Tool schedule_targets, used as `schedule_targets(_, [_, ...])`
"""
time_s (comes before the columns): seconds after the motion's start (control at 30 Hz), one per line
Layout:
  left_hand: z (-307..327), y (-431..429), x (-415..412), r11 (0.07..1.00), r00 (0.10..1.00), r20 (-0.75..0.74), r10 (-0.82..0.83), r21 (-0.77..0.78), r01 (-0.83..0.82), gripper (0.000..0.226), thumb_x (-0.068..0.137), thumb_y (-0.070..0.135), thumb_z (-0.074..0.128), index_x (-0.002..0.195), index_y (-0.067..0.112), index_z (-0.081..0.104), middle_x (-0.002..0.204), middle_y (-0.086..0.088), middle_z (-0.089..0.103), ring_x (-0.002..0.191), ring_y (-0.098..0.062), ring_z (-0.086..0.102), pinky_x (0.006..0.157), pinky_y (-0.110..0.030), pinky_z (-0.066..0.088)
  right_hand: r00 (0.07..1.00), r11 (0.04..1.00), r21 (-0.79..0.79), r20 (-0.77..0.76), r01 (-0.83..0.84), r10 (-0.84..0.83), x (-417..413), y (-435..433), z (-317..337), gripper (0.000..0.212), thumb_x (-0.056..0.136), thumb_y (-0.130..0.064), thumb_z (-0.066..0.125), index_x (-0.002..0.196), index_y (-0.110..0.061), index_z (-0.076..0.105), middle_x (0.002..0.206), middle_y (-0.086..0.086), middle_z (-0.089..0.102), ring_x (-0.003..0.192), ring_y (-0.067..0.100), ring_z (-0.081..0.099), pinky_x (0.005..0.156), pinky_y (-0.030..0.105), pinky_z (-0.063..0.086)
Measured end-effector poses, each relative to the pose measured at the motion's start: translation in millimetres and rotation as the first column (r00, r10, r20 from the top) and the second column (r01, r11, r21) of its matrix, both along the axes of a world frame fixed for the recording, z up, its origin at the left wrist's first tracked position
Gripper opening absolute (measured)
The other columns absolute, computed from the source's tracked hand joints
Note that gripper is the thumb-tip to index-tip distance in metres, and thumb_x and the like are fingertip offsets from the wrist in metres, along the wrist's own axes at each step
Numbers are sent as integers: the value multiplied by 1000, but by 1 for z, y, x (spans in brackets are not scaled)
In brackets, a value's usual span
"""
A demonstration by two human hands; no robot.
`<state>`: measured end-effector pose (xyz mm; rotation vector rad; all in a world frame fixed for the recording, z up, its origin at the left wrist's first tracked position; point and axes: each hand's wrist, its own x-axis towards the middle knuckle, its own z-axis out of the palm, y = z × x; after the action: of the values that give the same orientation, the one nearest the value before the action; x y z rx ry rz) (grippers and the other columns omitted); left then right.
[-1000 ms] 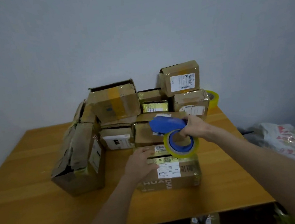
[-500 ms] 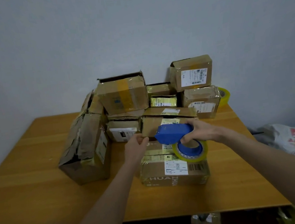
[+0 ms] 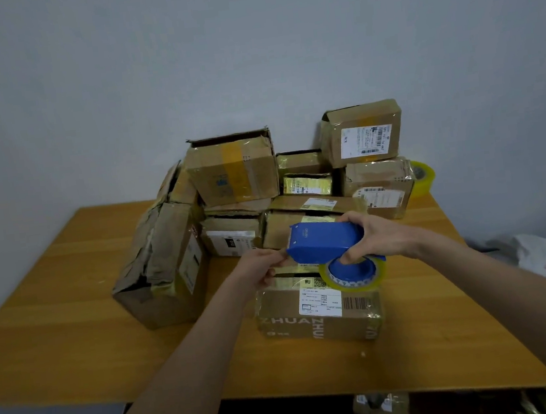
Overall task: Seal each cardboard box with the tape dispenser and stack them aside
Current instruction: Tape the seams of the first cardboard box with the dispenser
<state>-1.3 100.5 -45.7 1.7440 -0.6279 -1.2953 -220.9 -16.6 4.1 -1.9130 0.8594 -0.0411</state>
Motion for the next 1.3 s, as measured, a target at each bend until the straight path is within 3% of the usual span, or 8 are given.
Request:
schedule_targets(0.2, [3,0,-9,996,963,268,34,-89,-10,14,95,24,55,83,23,61,93,0,63,85,-12,56,60,-21,41,999,993,-109,-28,-41,38,5,3,2,58,71,-14,81,116,-23,47,111,3,57,98,23,63,88,39,55])
schedule_targets(0.37, [2,0,-6,991,934,346,84,-125,-43,14,96,16,53,84,19,59,86,1,64,81,-9,61,62,-21,45,999,971,-234,-8,-45,44,13,8,12,58,69,-20,83,115,-25,47,107,-1,58,94,19,61,79,29,54])
schedule_targets(0.53, [2,-3,-5,982,903,401,156,-163,-97,11,96,16,52,91,14,60,85,-2,64,76,-10,60,59,-21,44,996,926,-367,-17,-85,84,22,9,18,59,68,-27,83,116,-23,47,110,2,58,95,21,61,82,36,56])
schedule_targets(0.8, [-16,7,-5,995,809,580,102,-80,-67,15,97,19,52,90,11,62,75,1,57,66,-8,53,55,-19,41,991,927,-354,-93,-121,94,21,13,-18,66,68,-31,83,122,-31,44,111,0,57,97,20,59,83,34,53])
schedule_targets(0.93, [-25,8,-10,995,796,597,102,-59,-83,19,96,20,54,77,20,57,72,7,57,65,-4,51,55,-20,42,994,943,-317,-69,-102,85,17,14,-33,64,69,-31,82,120,-37,44,110,-2,57,98,20,58,84,33,52])
schedule_targets(1.1, [-25,7,-7,995,785,610,104,-70,-78,19,95,20,55,76,22,56,72,7,58,65,-4,53,55,-20,41,995,941,-323,-58,-98,84,15,10,-36,65,67,-34,82,122,-39,47,109,-5,58,98,18,58,83,32,50])
schedule_targets(1.3, [-33,18,8,991,754,645,125,-47,-124,13,95,23,55,86,16,60,81,0,60,74,-10,56,71,-29,50,989,931,-337,-97,-140,113,20,9,-33,69,71,-34,80,132,-32,48,112,-2,58,99,21,57,86,36,51])
